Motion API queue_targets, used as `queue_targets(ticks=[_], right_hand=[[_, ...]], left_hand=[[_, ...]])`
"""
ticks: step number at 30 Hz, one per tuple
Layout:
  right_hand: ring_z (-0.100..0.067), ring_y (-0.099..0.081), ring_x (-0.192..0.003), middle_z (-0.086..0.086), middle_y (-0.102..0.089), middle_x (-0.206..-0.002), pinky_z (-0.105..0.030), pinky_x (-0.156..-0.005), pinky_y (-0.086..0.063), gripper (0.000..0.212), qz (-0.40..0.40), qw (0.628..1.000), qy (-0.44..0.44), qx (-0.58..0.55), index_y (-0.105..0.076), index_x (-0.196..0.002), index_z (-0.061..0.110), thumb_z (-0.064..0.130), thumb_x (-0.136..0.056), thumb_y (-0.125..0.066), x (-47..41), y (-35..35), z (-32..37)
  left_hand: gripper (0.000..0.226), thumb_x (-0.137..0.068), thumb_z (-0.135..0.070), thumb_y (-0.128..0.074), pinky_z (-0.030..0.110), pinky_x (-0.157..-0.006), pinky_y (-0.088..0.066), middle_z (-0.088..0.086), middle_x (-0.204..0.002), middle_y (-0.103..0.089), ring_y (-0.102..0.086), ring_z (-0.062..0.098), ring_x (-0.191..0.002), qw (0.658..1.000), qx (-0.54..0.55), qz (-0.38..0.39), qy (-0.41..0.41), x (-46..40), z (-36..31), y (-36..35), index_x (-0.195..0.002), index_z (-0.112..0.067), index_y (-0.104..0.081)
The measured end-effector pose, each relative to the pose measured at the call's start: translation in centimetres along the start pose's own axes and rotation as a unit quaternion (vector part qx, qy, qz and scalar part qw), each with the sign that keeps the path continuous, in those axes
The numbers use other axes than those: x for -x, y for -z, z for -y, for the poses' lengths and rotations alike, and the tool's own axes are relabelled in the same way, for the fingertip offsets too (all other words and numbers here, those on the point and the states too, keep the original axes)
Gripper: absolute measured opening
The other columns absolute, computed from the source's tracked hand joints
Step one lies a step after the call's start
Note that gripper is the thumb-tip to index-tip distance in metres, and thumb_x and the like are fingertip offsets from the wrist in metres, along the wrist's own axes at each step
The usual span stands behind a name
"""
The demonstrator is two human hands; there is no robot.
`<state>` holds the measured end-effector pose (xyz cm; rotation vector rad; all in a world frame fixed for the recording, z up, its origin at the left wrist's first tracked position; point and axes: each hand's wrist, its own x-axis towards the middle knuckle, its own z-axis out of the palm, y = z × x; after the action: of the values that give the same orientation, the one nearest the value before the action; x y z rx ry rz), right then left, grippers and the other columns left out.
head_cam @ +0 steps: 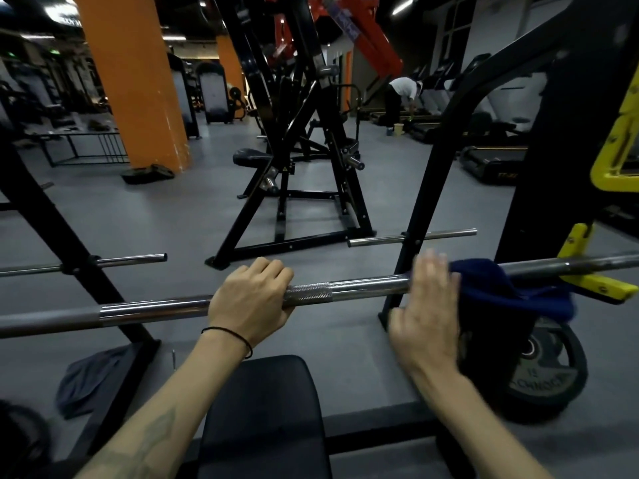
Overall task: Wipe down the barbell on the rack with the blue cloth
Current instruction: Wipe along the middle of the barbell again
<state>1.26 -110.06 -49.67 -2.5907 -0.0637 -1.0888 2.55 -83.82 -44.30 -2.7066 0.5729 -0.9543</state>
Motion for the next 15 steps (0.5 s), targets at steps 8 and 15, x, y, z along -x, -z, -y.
queue_targets(ticks=[8, 15], right_hand=[[-0.022, -0.01, -0.159, -0.011, -0.018, -0.17, -0.04, -0.129, -0.006, 0.088, 0.105, 0.958, 0.259, -0.068, -0.023, -0.161, 0.005, 0.025, -0.08, -0.049, 0.6, -1.0, 8.4], [-0.02, -0.017, -0.157, -0.004, -0.02, -0.17, -0.046, -0.128, -0.012, 0.083, 0.136, 0.973, 0.186, -0.016, -0.022, -0.162, 0.013, 0.026, -0.083, -0.042, -2.6, 4.6, -7.9]], left_hand=[[0.033, -0.065, -0.017, -0.062, 0.035, -0.055, -0.049, 0.001, -0.082, -0.066, -0.063, 0.025, -0.075, 1.0, 0.012, 0.005, 0.009, 0.2, 0.2, 0.7, -0.098, -0.014, -0.067], [0.036, -0.063, -0.038, -0.084, 0.027, -0.041, -0.032, 0.0, -0.05, -0.056, -0.053, 0.029, -0.037, 0.998, 0.005, 0.045, 0.042, 0.2, 0.0, 0.3, -0.06, -0.018, -0.054]])
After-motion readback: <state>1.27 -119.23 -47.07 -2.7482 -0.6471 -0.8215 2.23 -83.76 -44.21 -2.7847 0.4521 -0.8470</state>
